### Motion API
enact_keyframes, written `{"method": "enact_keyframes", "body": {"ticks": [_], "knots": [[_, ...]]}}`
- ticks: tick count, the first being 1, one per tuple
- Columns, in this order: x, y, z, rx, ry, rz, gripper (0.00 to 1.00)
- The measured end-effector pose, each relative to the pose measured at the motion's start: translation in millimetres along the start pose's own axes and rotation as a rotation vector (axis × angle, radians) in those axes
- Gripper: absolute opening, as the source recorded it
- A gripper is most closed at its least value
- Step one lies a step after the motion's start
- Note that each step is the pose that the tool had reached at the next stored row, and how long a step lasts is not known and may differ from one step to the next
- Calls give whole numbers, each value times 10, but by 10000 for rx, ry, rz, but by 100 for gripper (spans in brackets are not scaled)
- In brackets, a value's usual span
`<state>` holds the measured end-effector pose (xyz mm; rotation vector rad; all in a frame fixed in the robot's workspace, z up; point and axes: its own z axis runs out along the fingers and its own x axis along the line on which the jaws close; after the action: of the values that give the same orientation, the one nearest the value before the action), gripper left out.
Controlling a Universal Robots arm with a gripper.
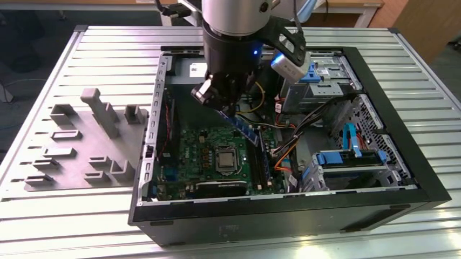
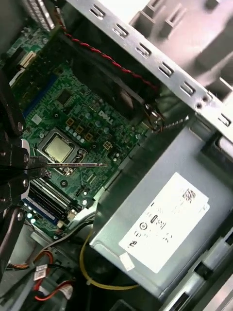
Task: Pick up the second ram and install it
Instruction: 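Insert the second ram into the second slot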
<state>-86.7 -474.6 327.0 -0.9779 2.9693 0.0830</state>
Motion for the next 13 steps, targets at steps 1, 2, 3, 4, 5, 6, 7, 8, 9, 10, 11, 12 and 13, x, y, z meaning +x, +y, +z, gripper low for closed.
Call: {"method": "enact_keyframes", "body": {"ticks": [1, 2, 3, 4, 5, 6, 7, 8, 9, 10, 11, 12, 13], "knots": [[0, 0, 1, 6, -8, 183, 11], [0, 0, 3, 11, -17, 360, 11], [0, 0, 4, 16, -26, 543, 11], [0, 0, 6, 21, -34, 724, 11], [0, 0, 7, 27, -42, 903, 11], [0, 0, 8, 33, -50, 1082, 11], [0, 0, 9, 39, -58, 1274, 11], [0, 0, 10, 44, -66, 1452, 11], [0, 0, 12, 49, -75, 1638, 11], [0, -1, 13, 55, -83, 1817, 11], [0, -1, 15, 60, -92, 1997, 11], [0, -1, 16, 66, -100, 2176, 11], [0, -1, 17, 71, -108, 2355, 11]]}}
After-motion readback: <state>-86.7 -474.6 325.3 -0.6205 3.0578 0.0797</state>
